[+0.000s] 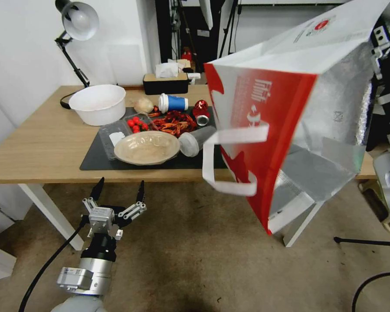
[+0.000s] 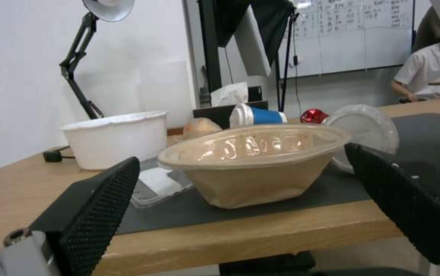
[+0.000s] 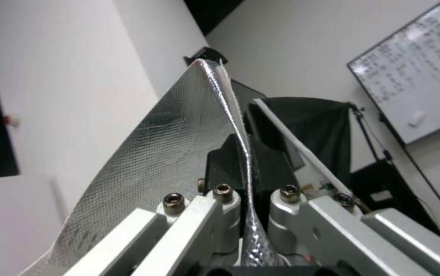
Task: Pick up the food delivery bag from the floor and place it on the table.
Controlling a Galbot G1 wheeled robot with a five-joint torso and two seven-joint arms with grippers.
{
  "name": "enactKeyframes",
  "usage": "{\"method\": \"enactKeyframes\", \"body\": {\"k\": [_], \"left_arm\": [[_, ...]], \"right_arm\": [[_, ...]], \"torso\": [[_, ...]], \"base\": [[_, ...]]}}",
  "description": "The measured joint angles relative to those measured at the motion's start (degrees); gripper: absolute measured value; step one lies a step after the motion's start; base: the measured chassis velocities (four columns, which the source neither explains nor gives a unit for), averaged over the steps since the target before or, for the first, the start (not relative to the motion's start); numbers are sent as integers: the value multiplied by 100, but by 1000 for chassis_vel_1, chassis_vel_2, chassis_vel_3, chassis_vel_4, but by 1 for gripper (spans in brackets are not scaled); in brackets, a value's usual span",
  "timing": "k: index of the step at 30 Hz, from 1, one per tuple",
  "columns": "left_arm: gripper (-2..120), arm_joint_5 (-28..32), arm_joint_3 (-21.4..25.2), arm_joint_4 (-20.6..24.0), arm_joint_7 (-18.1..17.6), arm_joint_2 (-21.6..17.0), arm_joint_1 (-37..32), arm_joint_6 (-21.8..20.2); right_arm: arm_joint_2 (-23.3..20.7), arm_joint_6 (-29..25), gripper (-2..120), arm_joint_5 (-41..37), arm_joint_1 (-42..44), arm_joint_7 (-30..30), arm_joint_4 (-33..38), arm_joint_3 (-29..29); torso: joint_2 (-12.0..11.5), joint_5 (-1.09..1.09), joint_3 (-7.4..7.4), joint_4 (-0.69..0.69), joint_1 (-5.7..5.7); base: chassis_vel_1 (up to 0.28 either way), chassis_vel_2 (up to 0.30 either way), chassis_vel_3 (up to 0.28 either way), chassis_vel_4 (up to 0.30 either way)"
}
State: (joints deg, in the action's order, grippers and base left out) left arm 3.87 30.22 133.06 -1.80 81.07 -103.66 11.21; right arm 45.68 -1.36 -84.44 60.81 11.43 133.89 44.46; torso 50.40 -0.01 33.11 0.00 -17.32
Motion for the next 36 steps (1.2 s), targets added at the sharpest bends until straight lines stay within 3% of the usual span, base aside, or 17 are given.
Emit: {"method": "enactKeyframes", "body": {"k": [14,22,32,36], "left_arm": [[100,-113,-47,-13,10,105,-18,41],[100,-115,-17,-14,13,62,-54,69],[100,-131,-29,-12,20,47,-63,72],[100,-140,-43,-8,24,52,-63,72]], "right_arm": [[217,226,0,-160,-563,818,-670,-333],[313,239,0,-82,-760,815,-1187,-499],[84,392,0,88,-939,442,-1717,-664],[57,393,12,150,-976,221,-1820,-718]], "torso": [[-1,0,-1,0,1],[-1,0,-1,-1,1],[-1,1,-1,0,1],[-2,0,-1,-1,1]], "base": [[0,0,0,0],[0,0,0,0],[0,0,0,0],[0,0,0,0]]}}
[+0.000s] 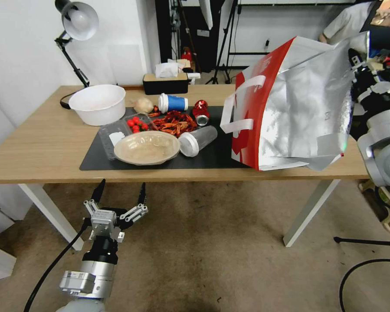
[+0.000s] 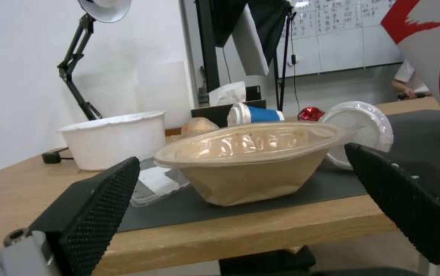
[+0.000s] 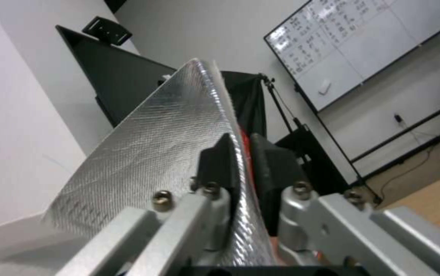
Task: Pick up the food delivery bag from the floor and place it on the table.
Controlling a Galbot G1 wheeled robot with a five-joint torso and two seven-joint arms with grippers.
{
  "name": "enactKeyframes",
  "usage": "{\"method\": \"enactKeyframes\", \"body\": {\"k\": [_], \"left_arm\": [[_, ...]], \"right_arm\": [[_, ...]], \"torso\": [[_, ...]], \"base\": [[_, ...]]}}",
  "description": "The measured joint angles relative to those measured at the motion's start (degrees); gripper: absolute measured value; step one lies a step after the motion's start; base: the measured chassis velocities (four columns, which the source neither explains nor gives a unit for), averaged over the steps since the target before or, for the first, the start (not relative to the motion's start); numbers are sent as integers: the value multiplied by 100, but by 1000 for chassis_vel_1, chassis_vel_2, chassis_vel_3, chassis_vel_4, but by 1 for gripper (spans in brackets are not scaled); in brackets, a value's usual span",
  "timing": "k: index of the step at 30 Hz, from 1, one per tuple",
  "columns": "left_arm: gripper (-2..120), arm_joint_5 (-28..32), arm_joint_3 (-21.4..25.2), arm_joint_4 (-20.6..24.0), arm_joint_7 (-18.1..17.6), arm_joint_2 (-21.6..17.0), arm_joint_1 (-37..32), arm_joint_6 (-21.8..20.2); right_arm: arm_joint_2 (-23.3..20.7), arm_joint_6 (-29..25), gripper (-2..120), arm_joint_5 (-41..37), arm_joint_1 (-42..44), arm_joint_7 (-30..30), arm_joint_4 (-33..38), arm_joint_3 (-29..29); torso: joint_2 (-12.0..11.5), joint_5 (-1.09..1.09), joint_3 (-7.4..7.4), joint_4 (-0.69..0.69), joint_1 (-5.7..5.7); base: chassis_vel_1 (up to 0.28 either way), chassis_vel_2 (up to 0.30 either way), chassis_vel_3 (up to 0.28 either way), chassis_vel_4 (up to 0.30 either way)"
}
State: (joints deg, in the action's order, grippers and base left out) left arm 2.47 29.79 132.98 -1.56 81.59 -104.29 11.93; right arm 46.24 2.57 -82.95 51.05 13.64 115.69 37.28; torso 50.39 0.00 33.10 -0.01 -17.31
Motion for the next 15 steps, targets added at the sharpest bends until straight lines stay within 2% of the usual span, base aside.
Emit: {"method": "enactKeyframes", "body": {"k": [3,4,6,8,10,12,13,14,15], "left_arm": [[100,-1,0,1,0,-9,-8,7],[100,-1,0,1,0,-9,-8,7],[100,-1,2,2,0,-19,-10,11],[100,-1,2,2,0,-22,-9,11],[100,4,2,3,0,-36,-2,15],[100,12,2,3,0,-41,2,18],[100,15,2,3,0,-43,3,19],[100,48,2,-4,-1,-50,14,44],[100,48,2,-4,-1,-50,14,44]], "right_arm": [[-17,-21,27,54,14,-233,-41,-6],[-17,-21,27,54,14,-233,-41,-6],[-33,-41,39,78,64,-364,-41,5],[-38,-52,40,83,78,-393,-40,13],[-81,-92,53,92,141,-513,-33,74],[-96,-104,55,93,160,-536,-23,98],[-101,-110,59,93,166,-541,-18,106],[-128,-160,68,92,230,-572,41,163],[-128,-160,68,92,230,-572,41,163]], "torso": [[0,0,0,0,0],[0,0,0,0,0],[0,0,0,0,0],[0,0,0,0,0],[0,0,0,1,0],[0,0,0,1,0],[0,0,0,1,1],[0,0,0,0,1],[0,0,0,0,1]], "base": [[0,0,0,0],[0,0,0,0],[0,0,0,0],[0,0,0,0],[0,0,0,0],[0,0,0,0],[0,0,0,0],[0,0,0,0],[0,0,0,0]]}}
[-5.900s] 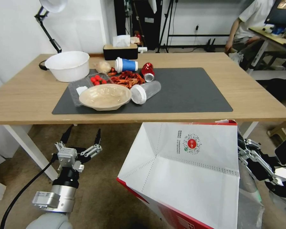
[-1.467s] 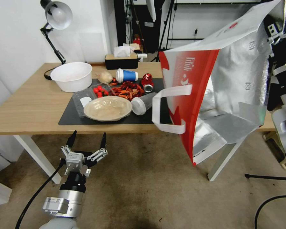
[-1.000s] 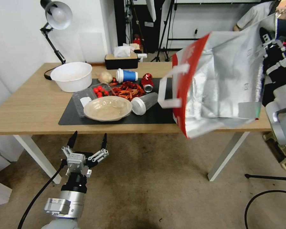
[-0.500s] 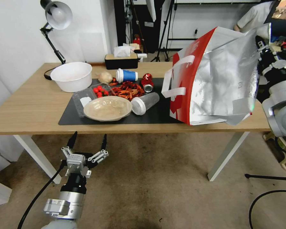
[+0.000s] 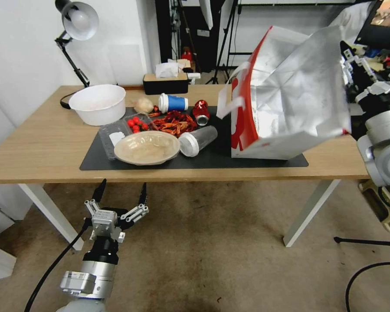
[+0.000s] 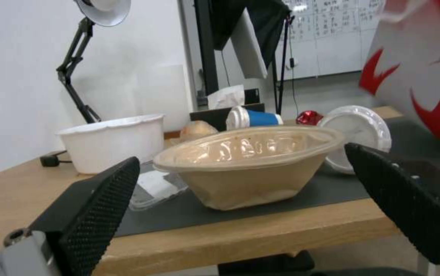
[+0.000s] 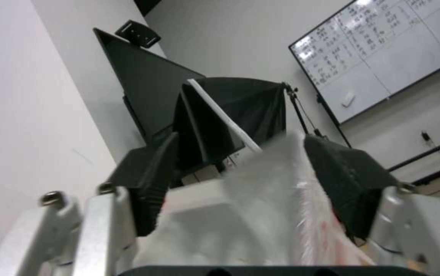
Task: Pick up the food delivery bag from the floor and place it on the table.
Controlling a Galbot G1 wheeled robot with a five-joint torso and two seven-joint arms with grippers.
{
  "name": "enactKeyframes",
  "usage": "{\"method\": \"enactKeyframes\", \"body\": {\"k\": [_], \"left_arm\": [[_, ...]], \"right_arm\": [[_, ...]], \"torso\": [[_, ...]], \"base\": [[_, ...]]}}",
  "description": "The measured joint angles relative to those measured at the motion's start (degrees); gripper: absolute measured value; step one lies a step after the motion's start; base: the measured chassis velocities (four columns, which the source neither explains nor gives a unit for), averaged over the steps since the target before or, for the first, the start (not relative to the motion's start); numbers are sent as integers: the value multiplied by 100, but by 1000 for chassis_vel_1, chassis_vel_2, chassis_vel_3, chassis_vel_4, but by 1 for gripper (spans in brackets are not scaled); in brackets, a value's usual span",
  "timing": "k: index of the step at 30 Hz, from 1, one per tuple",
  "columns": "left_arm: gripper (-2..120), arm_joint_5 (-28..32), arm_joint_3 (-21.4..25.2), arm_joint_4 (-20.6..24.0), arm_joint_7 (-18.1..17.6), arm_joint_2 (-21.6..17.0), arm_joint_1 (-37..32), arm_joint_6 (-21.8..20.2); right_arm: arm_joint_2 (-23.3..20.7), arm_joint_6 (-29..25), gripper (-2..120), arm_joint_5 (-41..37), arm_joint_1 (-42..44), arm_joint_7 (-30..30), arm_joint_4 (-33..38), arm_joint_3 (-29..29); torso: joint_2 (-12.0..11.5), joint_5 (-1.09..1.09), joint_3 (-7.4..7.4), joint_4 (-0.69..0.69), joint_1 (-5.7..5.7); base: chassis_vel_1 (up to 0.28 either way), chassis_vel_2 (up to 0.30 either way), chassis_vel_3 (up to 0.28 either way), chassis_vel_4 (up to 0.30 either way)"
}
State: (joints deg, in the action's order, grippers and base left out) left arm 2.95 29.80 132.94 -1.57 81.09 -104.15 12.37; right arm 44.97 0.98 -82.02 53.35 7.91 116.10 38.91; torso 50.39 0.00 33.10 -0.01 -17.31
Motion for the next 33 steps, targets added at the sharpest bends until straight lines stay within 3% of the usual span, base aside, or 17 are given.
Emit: {"method": "enactKeyframes", "body": {"k": [7,10,17,20,23,33], "left_arm": [[100,131,-8,-22,37,-26,12,74],[100,163,-5,-22,41,-32,18,91],[100,254,53,-46,112,-30,52,226],[100,300,88,-49,120,-57,63,256],[100,318,95,-49,120,-71,63,257],[100,387,119,-157,98,-128,87,201]], "right_arm": [[-14,-157,96,121,341,-197,277,177],[19,-185,100,216,461,-255,428,231],[143,-234,100,911,817,-411,675,381],[350,-384,100,1708,1189,-568,798,486],[466,-436,100,1982,1389,-682,852,544],[1362,-652,100,3644,2594,-1147,1313,772]], "torso": [[0,0,0,0,0],[0,0,0,0,0],[0,1,0,0,0],[0,0,0,0,0],[0,0,0,-1,0],[0,0,0,0,0]], "base": [[0,0,0,0],[0,0,0,0],[0,0,0,0],[0,0,0,0],[0,0,0,0],[0,0,0,0]]}}
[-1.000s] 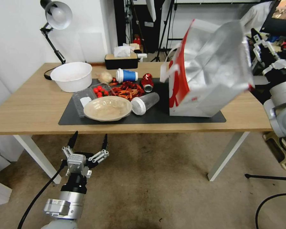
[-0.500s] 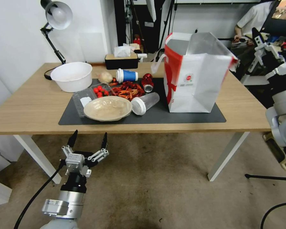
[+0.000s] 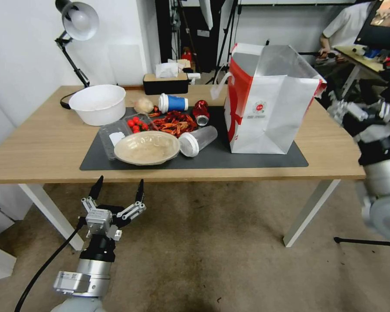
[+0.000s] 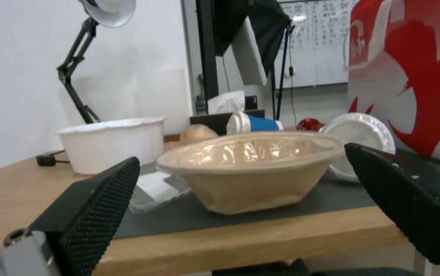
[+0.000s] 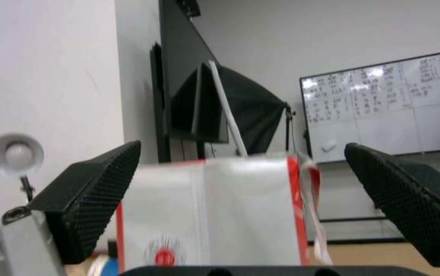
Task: Pick up the food delivery bag from the floor and place it on the table.
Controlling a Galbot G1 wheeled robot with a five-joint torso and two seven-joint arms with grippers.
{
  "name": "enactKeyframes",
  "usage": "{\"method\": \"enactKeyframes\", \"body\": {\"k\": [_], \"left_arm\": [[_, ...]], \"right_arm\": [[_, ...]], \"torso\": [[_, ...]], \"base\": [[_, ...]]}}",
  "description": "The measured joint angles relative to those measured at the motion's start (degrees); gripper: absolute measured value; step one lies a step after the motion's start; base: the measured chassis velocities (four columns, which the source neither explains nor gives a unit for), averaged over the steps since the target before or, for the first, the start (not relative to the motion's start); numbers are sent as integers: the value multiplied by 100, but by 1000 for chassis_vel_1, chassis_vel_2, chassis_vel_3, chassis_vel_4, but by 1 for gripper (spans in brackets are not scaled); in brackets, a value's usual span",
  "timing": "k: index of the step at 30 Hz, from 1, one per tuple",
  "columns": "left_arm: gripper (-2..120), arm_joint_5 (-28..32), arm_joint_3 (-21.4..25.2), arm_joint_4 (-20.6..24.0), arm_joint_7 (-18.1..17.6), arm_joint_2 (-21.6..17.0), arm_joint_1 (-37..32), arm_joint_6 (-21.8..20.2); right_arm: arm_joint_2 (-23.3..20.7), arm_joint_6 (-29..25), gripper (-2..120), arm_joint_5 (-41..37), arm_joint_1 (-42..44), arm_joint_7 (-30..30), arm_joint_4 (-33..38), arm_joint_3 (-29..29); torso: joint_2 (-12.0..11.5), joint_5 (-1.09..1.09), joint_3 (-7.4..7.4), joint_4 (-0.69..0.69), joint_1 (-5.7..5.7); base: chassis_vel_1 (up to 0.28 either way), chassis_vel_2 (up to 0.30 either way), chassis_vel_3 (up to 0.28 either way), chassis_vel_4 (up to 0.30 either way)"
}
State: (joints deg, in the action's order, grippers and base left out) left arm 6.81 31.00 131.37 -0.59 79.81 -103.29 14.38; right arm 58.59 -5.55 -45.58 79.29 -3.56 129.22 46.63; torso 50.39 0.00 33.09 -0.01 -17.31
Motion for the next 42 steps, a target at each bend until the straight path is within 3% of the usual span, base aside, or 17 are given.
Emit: {"method": "enactKeyframes", "body": {"k": [5,9,16,26,42], "left_arm": [[100,1,0,-111,-3,-18,56,-69],[100,2,2,-185,-4,-21,88,-85],[100,74,55,-440,31,-32,198,-84],[100,22,34,-771,94,60,275,-13],[100,-45,93,-864,127,109,305,110]], "right_arm": [[661,33,100,919,551,-42,286,-199],[907,43,100,1249,704,-40,296,-318],[1469,-59,100,2012,1124,-150,-190,-544],[1802,-381,100,2071,1580,-645,-735,-627],[1917,-410,100,2324,1607,-770,-881,-814]], "torso": [[0,1,0,0,0],[0,1,0,0,0],[0,0,0,0,0],[-1,0,0,0,0],[-1,0,0,0,0]], "base": [[0,0,0,0],[0,0,0,0],[0,0,0,0],[0,0,0,0],[0,0,0,0]]}}
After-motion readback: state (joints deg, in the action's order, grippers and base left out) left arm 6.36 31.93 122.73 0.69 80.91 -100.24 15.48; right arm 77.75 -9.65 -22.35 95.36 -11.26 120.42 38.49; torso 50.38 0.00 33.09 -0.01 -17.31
